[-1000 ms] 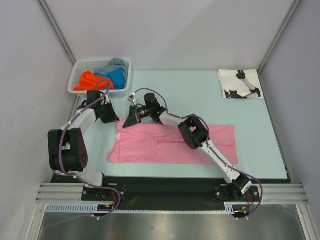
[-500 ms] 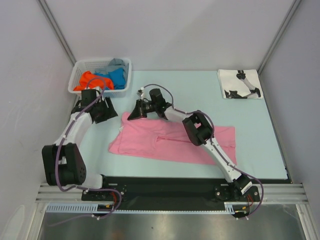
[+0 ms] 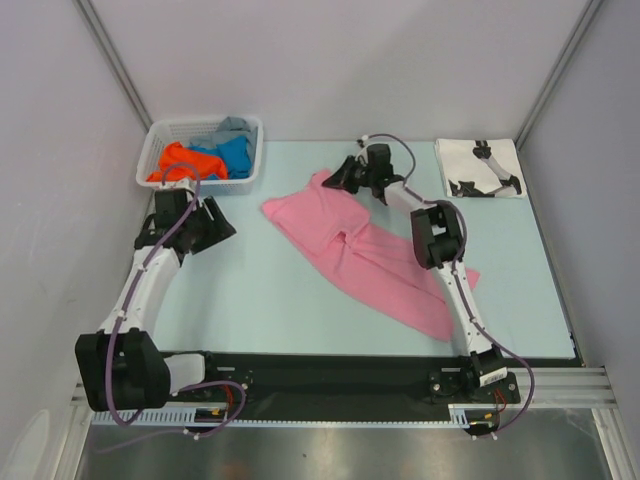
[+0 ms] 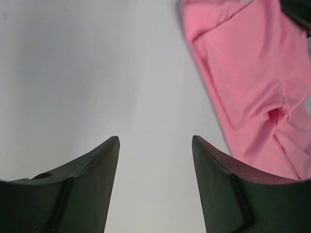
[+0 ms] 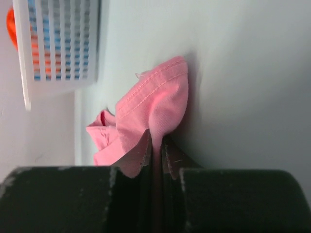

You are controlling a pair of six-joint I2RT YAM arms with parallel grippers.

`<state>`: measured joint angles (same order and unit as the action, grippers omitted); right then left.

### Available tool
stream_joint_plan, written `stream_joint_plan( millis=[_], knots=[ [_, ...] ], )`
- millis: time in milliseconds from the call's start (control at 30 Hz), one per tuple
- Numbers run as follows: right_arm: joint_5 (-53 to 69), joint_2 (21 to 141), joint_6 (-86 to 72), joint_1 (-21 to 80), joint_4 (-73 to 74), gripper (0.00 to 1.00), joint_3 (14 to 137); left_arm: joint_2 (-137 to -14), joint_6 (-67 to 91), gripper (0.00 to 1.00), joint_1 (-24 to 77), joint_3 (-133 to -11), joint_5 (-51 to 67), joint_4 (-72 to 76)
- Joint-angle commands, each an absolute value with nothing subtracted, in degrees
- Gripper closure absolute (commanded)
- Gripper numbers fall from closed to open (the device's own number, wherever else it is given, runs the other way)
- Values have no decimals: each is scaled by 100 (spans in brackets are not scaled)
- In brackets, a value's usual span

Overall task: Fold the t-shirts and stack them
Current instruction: Fold the tshirt

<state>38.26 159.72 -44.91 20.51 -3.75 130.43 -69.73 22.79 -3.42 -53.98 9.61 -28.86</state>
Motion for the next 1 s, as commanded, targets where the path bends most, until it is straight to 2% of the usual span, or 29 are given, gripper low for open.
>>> stream_joint_plan(
  millis=[0, 200, 367, 567, 600, 667, 700, 767, 800, 867, 900, 967],
  knots=[
    [2945, 16100, -4236, 1601, -245, 100, 13358, -6899, 2662, 33, -80, -5248, 1169, -2664],
    [2726, 16961, -4605, 1310, -973, 100, 14755, -7197, 3260, 33, 992, -5063, 1038, -2128],
    [2356, 17077, -4483, 1257, -1520, 100, 15011, -7435, 4095, 33, 1801, -4905, 853, -1443],
    [2215, 16867, -4044, 1161, -1153, 86, 15275, -7795, 4473, 33, 2399, -5036, 730, -1301],
    [2215, 16788, -3965, 1134, -1012, 78, 15267, -7848, 4500, 33, 2443, -5054, 729, -1309],
    [2250, 16429, -3789, 1090, -566, 68, 15170, -7953, 4570, 32, 2548, -5080, 703, -1344],
    [2259, 16270, -3544, 1055, -380, 58, 15118, -7963, 4640, 32, 2575, -5097, 616, -1406],
    [2285, 15770, -3270, 1028, 393, 54, 14916, -7963, 4676, 31, 2628, -5089, 554, -1389],
    [2259, 15567, -3113, 967, 622, 45, 14802, -7954, 4711, 31, 2628, -5089, 432, -1371],
    [2137, 15190, -2919, 914, 1418, 37, 14521, -7989, 4702, 29, 2619, -5176, 291, -1319],
    [2049, 14892, -2744, 862, 1746, 28, 14493, -8094, 4650, 29, 2628, -5255, 55, -1310],
    [1899, 14556, -2593, 800, 2509, 19, 14319, -8252, 4536, 28, 2637, -5518, -280, -1126]
  ],
)
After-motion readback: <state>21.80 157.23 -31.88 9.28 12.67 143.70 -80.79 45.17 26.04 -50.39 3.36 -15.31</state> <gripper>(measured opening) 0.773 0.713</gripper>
